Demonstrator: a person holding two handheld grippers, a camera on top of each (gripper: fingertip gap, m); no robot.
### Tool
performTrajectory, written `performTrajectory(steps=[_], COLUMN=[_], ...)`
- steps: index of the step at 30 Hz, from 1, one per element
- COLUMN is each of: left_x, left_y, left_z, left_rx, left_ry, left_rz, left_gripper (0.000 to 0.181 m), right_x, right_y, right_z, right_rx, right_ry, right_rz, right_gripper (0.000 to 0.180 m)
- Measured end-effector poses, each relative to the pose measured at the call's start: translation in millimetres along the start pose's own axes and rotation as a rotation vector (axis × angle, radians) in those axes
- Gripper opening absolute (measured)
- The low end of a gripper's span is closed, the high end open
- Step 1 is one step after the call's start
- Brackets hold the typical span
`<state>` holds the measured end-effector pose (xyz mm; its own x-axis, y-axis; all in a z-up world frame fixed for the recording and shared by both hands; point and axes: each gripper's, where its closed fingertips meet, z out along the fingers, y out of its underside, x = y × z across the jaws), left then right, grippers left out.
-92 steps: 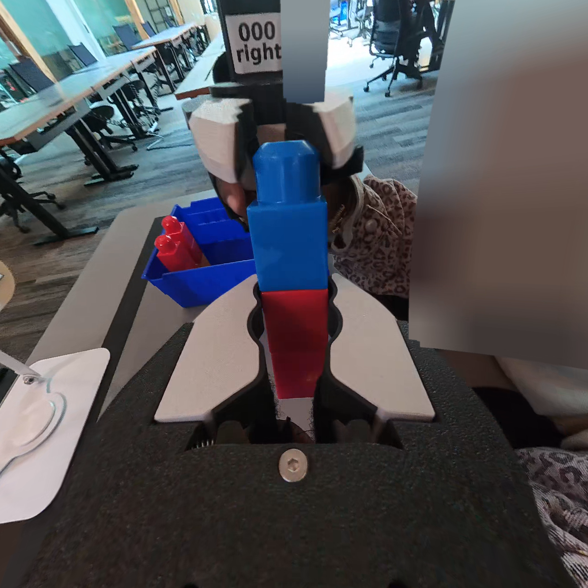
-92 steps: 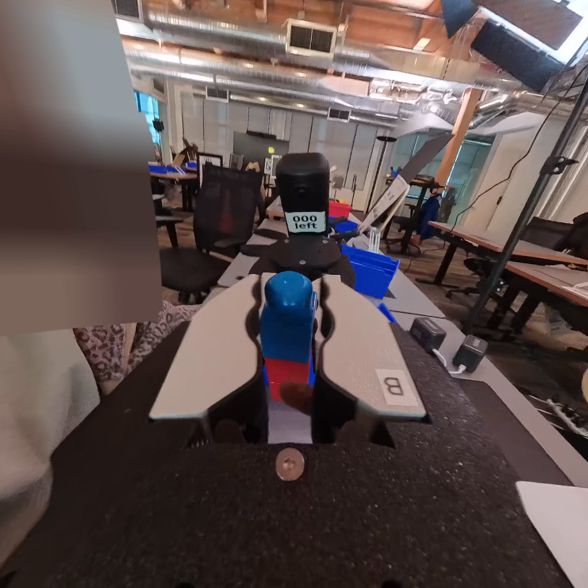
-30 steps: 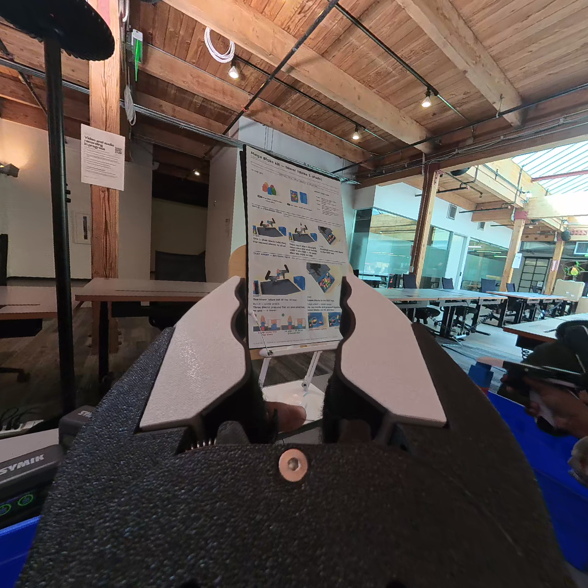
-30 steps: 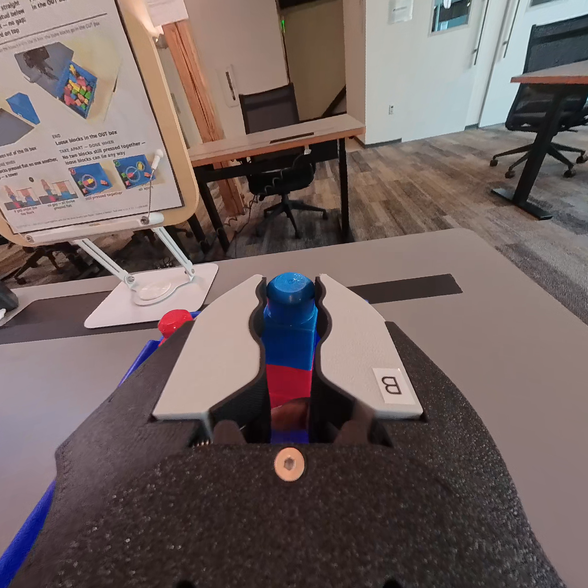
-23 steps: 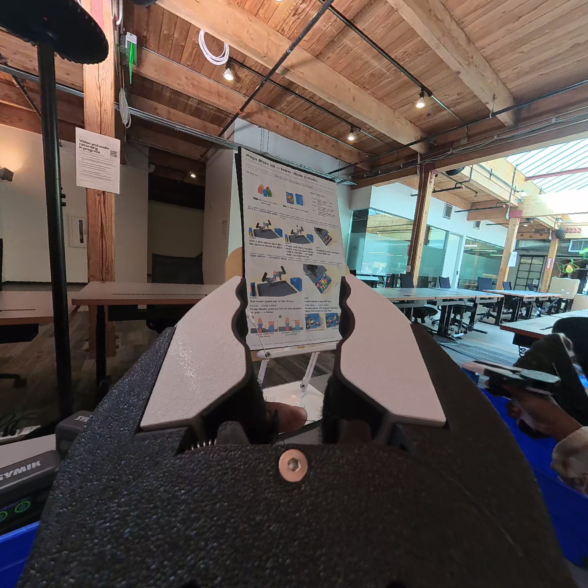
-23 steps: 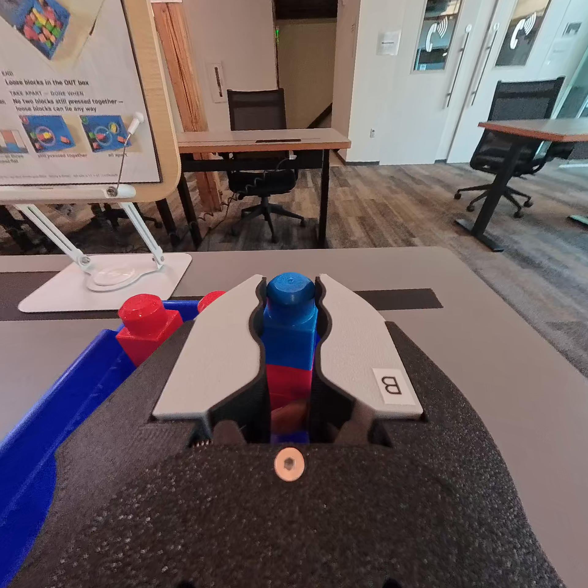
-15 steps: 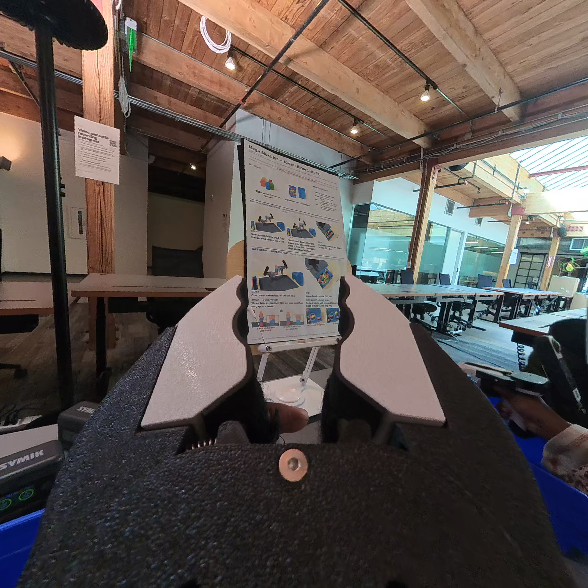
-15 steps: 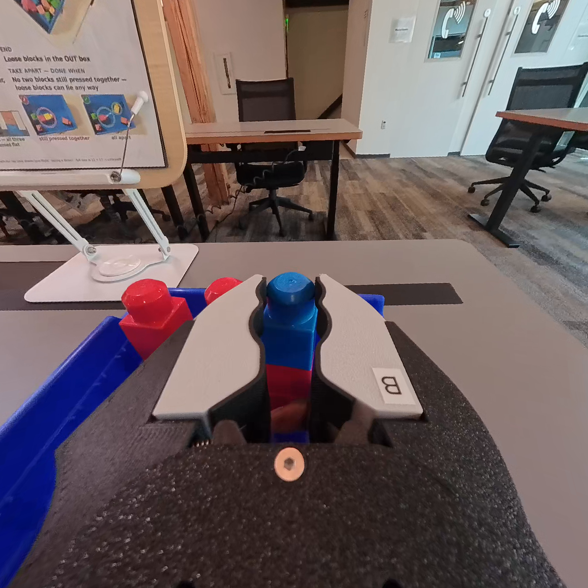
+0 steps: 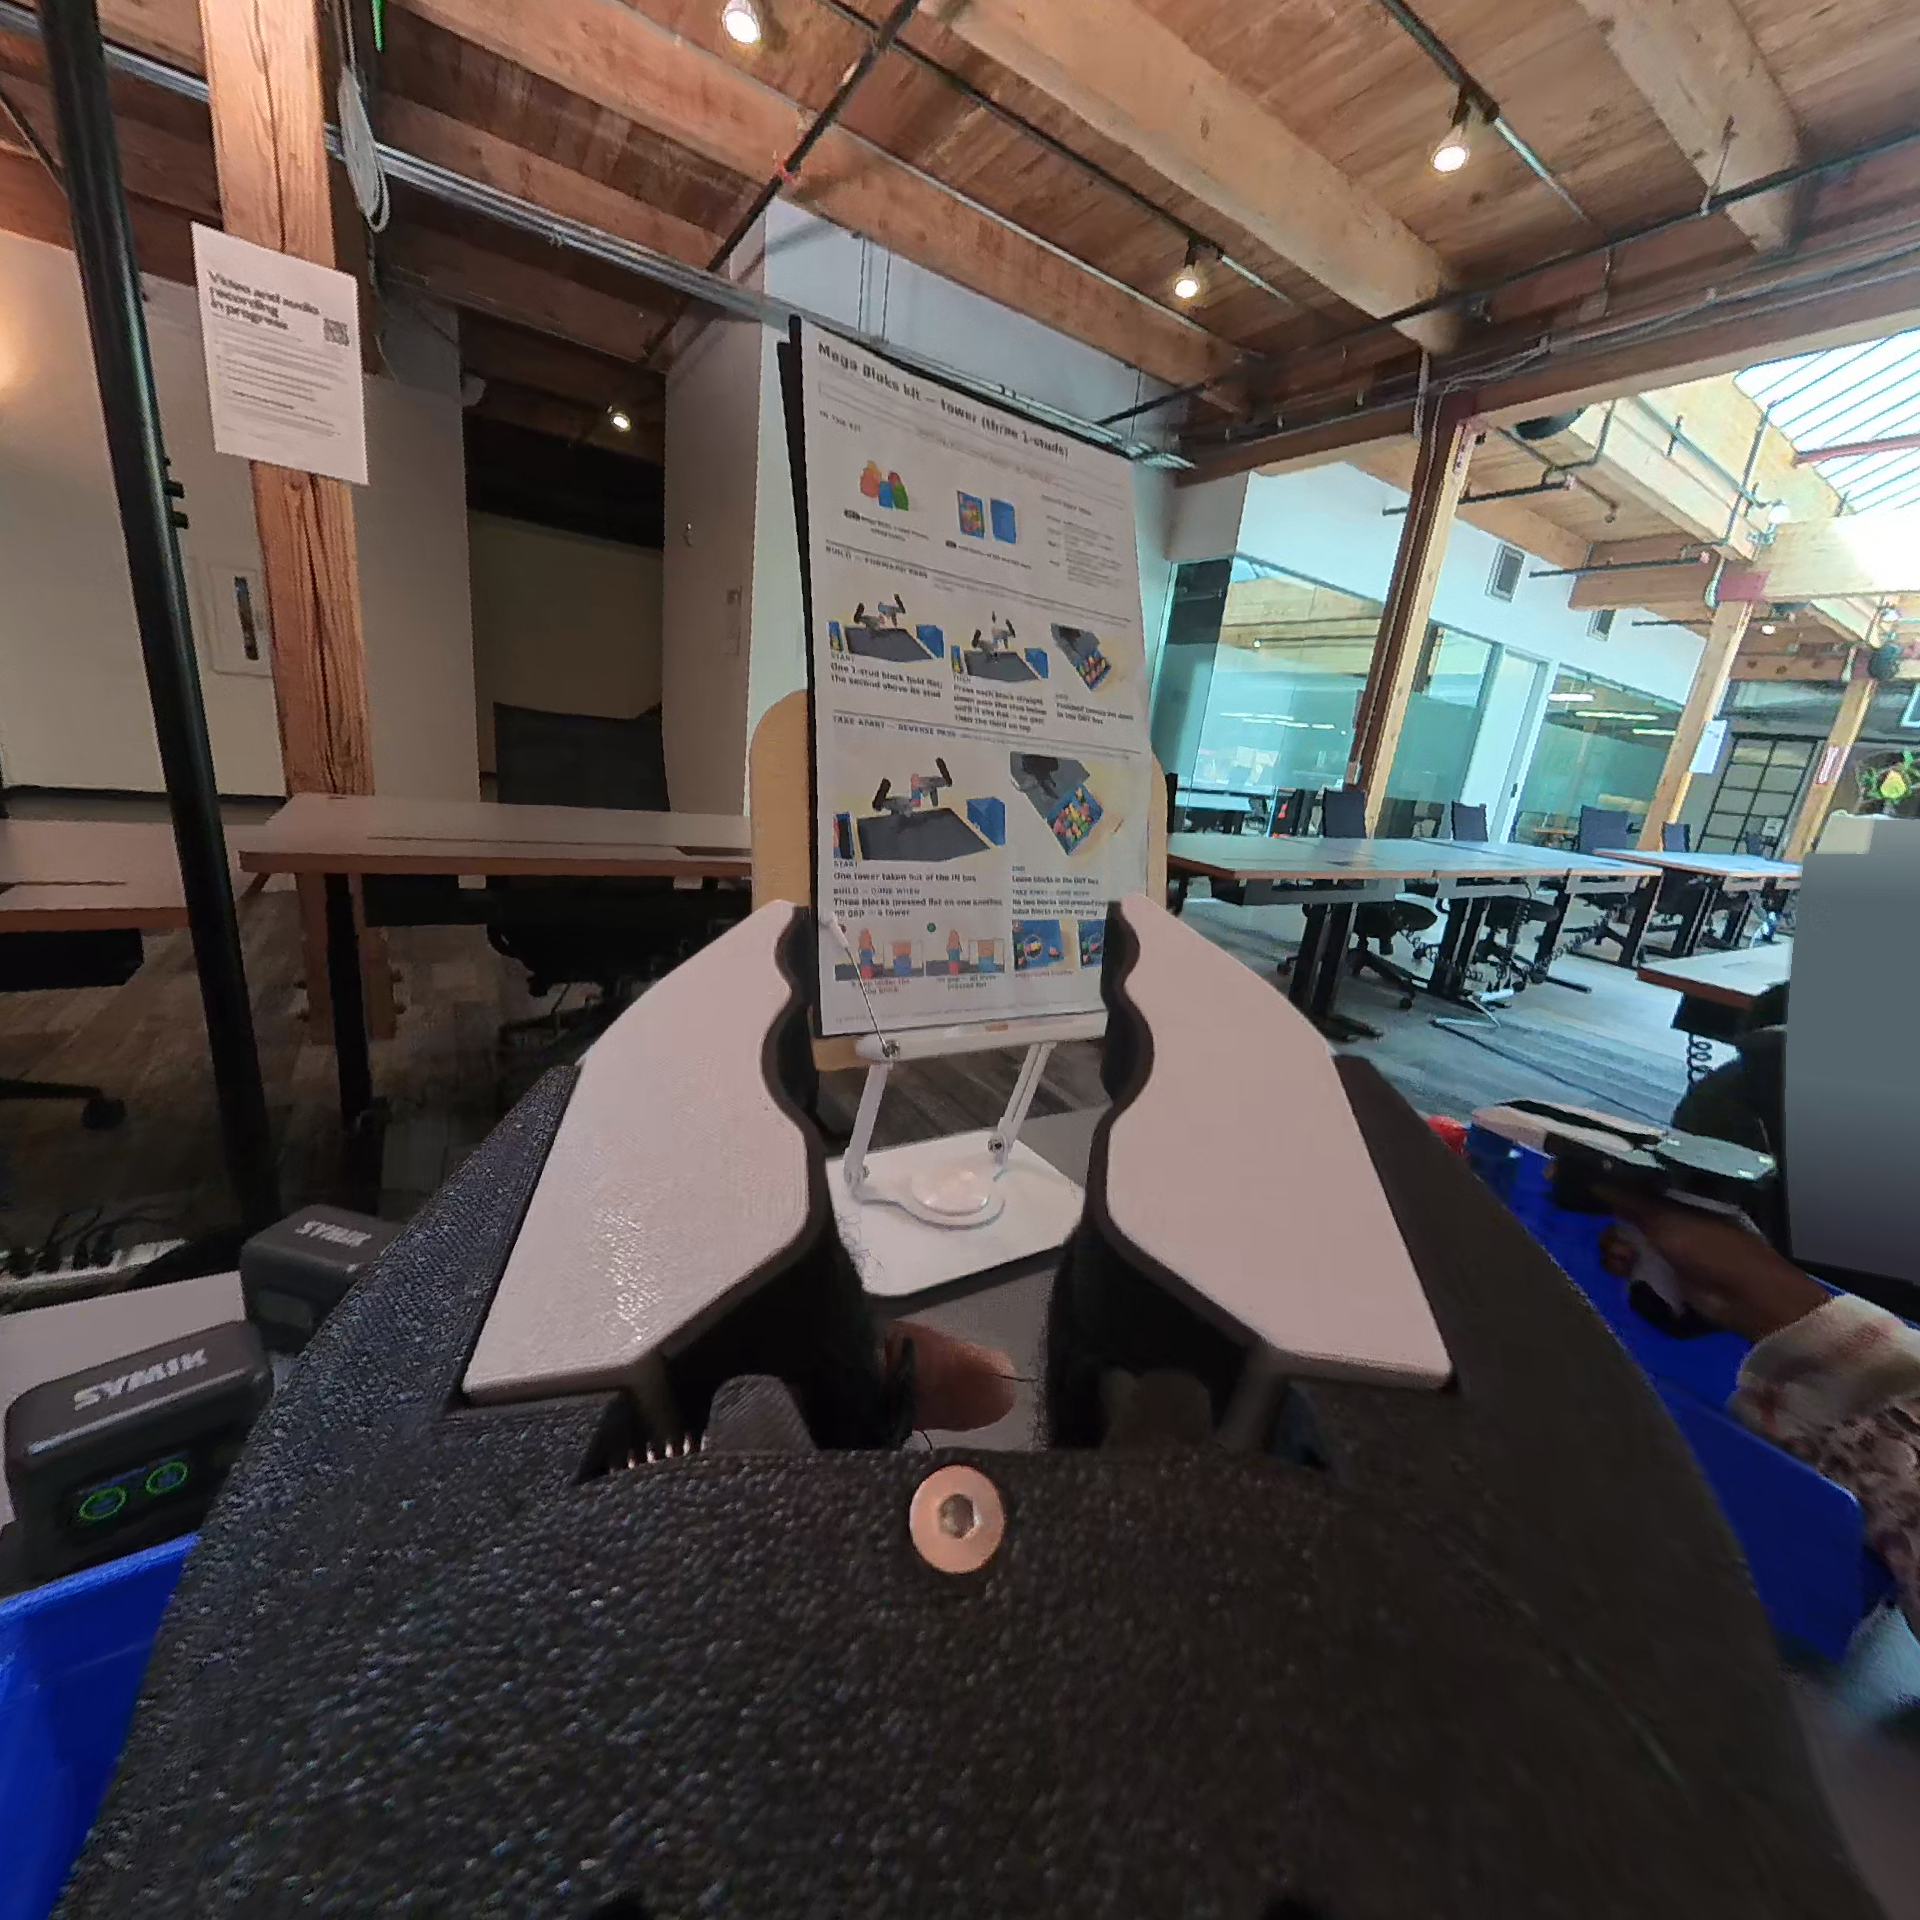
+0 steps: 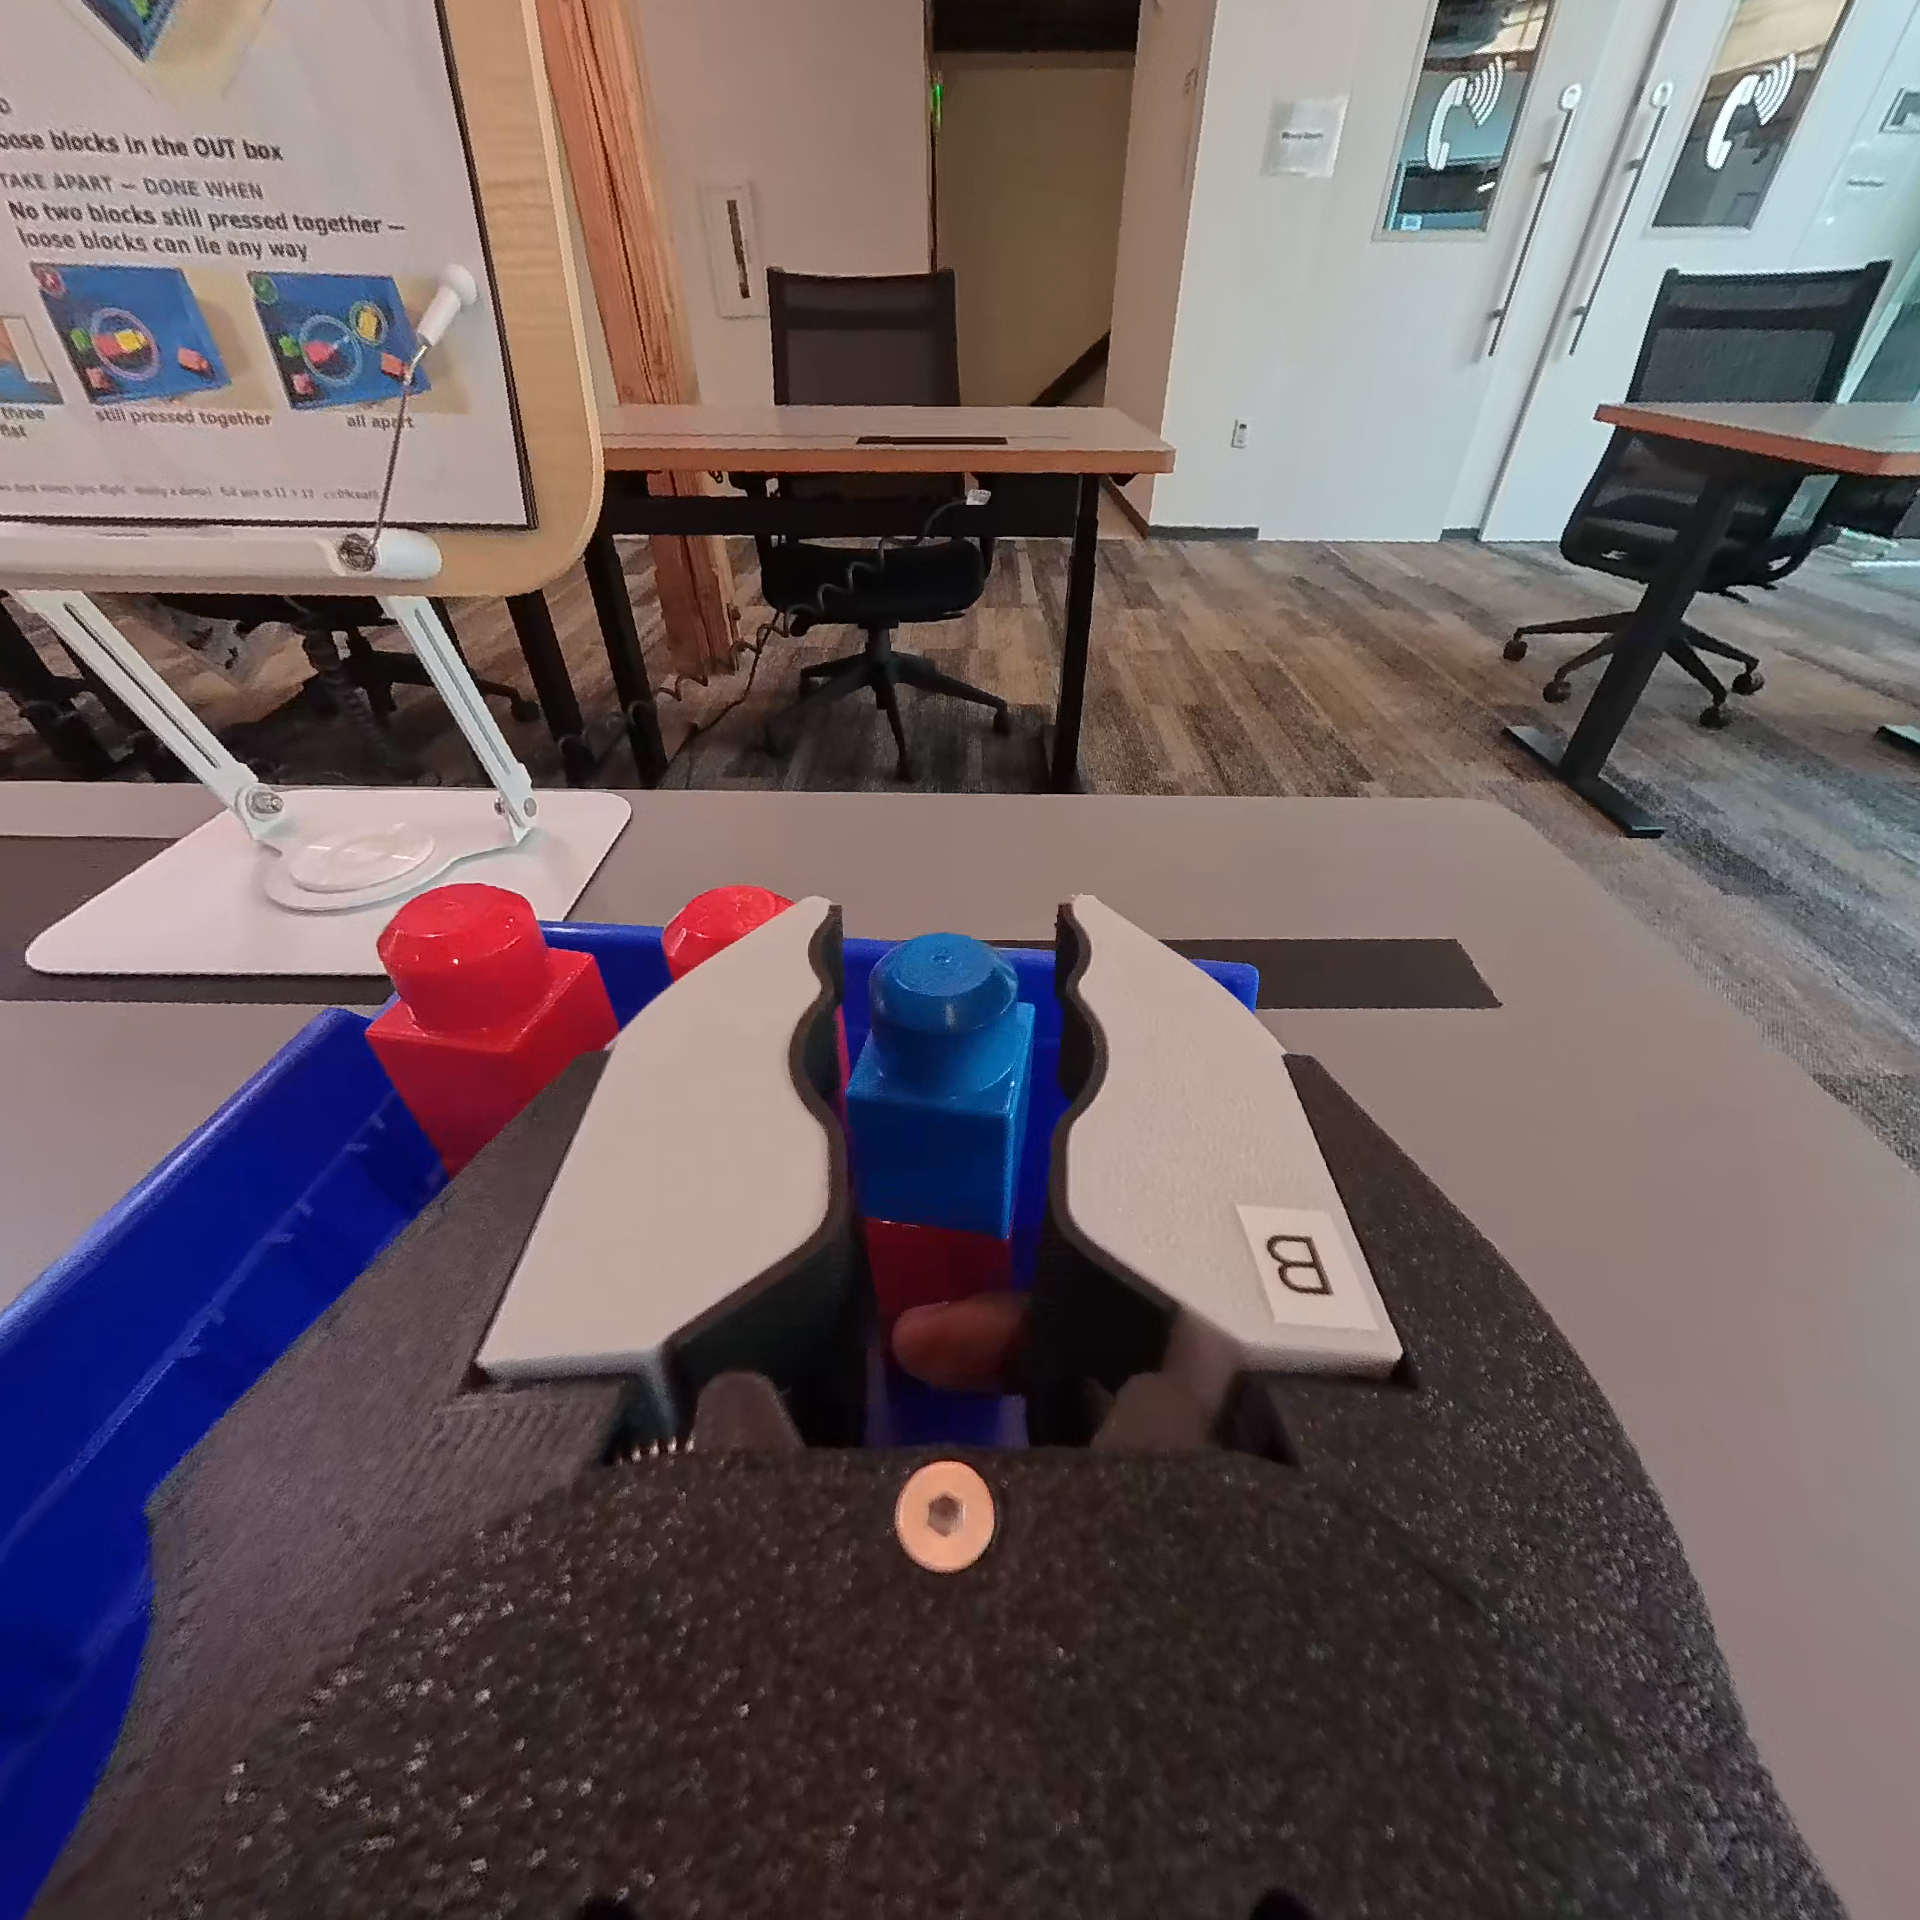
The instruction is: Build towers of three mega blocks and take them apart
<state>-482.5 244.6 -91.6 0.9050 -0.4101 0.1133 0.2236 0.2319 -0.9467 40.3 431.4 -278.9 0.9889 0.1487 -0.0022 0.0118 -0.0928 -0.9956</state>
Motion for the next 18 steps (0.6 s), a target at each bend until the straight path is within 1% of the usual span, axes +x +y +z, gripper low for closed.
performTrajectory(steps=[5,8,11,13,15,16,18], left_x=[-9,-11,-15,-27,-44,-53,-69], left_y=[27,37,49,65,81,89,104], left_z=[1,1,-2,-7,-14,-19,-29], left_rx=[-0.191,-0.248,-0.326,-0.434,-0.542,-0.593,-0.702], left_ry=[-0.057,-0.051,-0.068,-0.132,-0.222,-0.27,-0.347], left_rz=[0.047,0.045,0.032,0.07,0.135,0.169,0.222], left_gripper=[0.058,0.058,0.061,0.068,0.082,0.083,0.082], right_x=[-5,-16,-26,-32,-40,-46,-58], right_y=[-19,-34,-52,-66,-81,-87,-101], right_z=[-7,-12,-22,-30,-38,-43,-51], right_rx=[0.032,0.022,0.017,0.031,0.061,0.073,0.117], right_ry=[-0.017,-0.077,-0.117,-0.134,-0.166,-0.201,-0.274], right_rz=[-0.004,0.012,0.006,0.007,0.029,0.05,0.098], right_gripper=[0.061,0.083,0.099,0.102,0.096,0.091,0.09])
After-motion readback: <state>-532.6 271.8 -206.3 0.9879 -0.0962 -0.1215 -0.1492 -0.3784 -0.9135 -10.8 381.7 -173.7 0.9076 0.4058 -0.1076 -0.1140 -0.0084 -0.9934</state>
